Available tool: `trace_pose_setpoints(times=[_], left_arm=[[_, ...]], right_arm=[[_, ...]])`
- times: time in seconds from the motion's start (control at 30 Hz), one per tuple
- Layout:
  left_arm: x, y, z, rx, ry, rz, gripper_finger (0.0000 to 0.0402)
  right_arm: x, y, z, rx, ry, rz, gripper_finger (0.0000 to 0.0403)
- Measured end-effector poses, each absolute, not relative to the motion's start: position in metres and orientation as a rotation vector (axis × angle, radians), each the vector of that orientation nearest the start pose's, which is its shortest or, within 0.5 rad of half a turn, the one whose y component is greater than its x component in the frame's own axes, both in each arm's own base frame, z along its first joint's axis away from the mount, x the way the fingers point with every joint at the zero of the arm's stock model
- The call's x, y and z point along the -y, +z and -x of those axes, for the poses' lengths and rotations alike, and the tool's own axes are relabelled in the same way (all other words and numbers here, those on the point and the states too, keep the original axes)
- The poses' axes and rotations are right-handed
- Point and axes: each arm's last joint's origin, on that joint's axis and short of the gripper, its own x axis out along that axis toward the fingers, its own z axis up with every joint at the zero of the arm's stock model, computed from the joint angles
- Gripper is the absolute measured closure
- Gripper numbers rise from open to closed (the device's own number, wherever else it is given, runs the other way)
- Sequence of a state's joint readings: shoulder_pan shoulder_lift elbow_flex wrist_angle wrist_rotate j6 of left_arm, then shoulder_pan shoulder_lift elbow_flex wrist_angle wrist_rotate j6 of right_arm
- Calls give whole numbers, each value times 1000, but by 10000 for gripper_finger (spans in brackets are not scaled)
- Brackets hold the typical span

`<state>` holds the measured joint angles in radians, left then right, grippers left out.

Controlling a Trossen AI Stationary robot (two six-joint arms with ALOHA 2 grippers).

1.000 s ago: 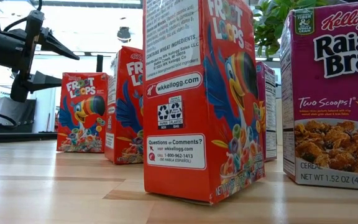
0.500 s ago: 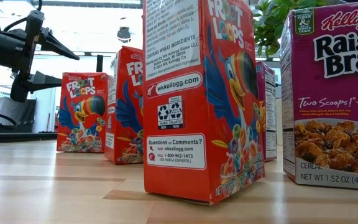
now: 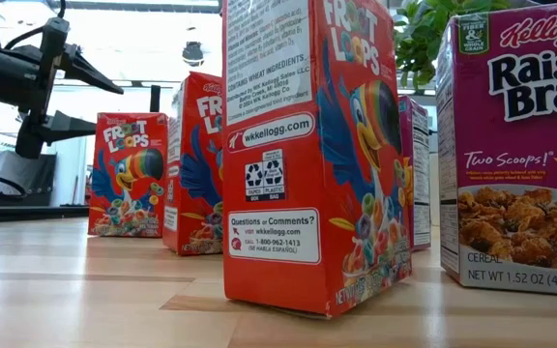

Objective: Stack cereal on shelf
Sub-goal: Put the orange cereal box on the shelf aligned with the other orange cereal box

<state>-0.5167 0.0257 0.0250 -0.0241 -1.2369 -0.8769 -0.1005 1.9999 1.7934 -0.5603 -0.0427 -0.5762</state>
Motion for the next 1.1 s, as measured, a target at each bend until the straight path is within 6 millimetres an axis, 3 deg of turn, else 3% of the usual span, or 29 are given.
trace_pose_setpoints(times=[0.17, 0.3, 0.4, 0.53, 0.73, 1.1], left_arm=[[15, 168, -82, 300, 680, 818, 101], [15, 168, -82, 298, 680, 813, 101], [15, 168, -82, 295, 683, 804, 101], [15, 168, -81, 294, 689, 796, 101], [15, 168, -81, 293, 691, 791, 101], [14, 168, -81, 301, 708, 790, 101]], right_arm=[[47, 316, -432, -790, 146, 456, 373], [66, 326, -413, -849, 68, 351, 389], [86, 317, -402, -894, 3, 275, 395], [106, 282, -392, -976, -28, 186, 381], [106, 244, -388, -996, -14, 165, 387], [85, 244, -404, -846, 14, 226, 375]])
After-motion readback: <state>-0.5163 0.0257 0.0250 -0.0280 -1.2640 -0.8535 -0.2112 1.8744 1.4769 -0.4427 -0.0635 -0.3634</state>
